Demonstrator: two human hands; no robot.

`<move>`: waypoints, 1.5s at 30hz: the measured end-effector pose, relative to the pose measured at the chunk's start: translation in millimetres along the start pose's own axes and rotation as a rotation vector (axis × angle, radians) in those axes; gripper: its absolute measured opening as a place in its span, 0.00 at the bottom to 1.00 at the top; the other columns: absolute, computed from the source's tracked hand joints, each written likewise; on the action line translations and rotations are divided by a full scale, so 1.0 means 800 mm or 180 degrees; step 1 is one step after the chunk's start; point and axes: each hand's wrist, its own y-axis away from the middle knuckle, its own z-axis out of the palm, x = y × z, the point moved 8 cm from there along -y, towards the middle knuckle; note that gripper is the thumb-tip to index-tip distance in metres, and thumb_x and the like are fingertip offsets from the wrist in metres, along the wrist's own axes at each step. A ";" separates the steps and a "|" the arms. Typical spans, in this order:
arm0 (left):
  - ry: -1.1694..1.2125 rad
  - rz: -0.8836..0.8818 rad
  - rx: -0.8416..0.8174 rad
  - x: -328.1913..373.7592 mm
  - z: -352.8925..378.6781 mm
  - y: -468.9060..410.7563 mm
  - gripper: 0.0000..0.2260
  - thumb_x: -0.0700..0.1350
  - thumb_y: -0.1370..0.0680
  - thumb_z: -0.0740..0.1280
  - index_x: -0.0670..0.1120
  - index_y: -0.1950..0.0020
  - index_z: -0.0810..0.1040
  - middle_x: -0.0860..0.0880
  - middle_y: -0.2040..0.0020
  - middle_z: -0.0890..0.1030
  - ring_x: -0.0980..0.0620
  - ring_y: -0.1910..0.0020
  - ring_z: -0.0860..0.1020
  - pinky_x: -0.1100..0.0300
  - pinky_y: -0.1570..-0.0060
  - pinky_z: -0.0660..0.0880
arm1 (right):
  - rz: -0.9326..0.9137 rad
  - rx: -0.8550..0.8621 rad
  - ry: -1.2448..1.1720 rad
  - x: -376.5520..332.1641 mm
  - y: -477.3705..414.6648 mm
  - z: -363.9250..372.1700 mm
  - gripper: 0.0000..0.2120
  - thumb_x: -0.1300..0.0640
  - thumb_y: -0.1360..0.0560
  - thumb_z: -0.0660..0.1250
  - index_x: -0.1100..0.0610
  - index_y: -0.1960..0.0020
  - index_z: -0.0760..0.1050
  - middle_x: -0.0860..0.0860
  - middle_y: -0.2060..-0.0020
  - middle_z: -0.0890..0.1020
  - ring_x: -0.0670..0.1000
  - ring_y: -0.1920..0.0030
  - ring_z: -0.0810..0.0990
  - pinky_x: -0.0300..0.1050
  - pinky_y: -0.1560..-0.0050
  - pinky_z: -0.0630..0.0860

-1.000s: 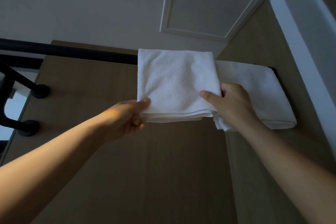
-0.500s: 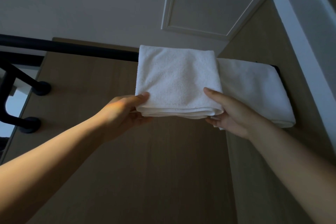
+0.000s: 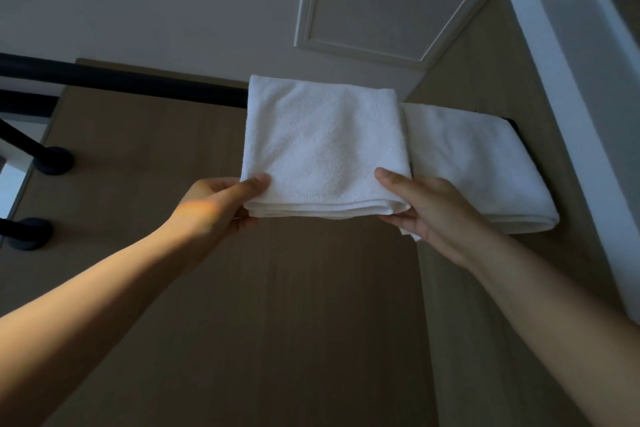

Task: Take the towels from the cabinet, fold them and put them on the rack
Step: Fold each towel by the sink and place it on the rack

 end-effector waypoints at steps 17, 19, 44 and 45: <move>0.0106 -0.0156 0.0073 -0.004 0.001 0.009 0.08 0.46 0.24 0.70 0.42 0.54 0.84 0.43 0.54 0.86 0.47 0.54 0.84 0.55 0.53 0.80 | -0.0033 0.0567 -0.0068 0.018 0.010 -0.010 0.12 0.53 0.23 0.70 0.63 0.52 0.81 0.57 0.53 0.86 0.52 0.50 0.86 0.48 0.47 0.81; 0.0196 -0.0126 0.0049 -0.002 0.000 0.012 0.07 0.45 0.24 0.69 0.41 0.54 0.84 0.43 0.54 0.86 0.48 0.55 0.84 0.59 0.56 0.80 | -0.0050 0.0715 -0.0115 0.023 0.010 -0.012 0.13 0.54 0.25 0.71 0.65 0.53 0.81 0.60 0.52 0.85 0.53 0.49 0.85 0.49 0.44 0.81; -0.0202 0.0306 0.0392 0.002 -0.014 0.024 0.08 0.43 0.29 0.76 0.41 0.52 0.84 0.46 0.61 0.85 0.52 0.63 0.83 0.59 0.57 0.80 | -0.0536 0.1501 -0.0356 0.031 0.028 -0.018 0.11 0.65 0.29 0.75 0.59 0.51 0.75 0.53 0.60 0.82 0.48 0.59 0.84 0.43 0.56 0.83; -0.0259 0.0307 0.0401 0.002 -0.011 0.023 0.07 0.43 0.28 0.75 0.41 0.53 0.84 0.46 0.62 0.85 0.53 0.64 0.83 0.59 0.57 0.80 | -0.0554 0.1585 -0.0343 0.030 0.030 -0.021 0.11 0.65 0.29 0.75 0.58 0.52 0.74 0.53 0.61 0.81 0.47 0.61 0.83 0.42 0.57 0.83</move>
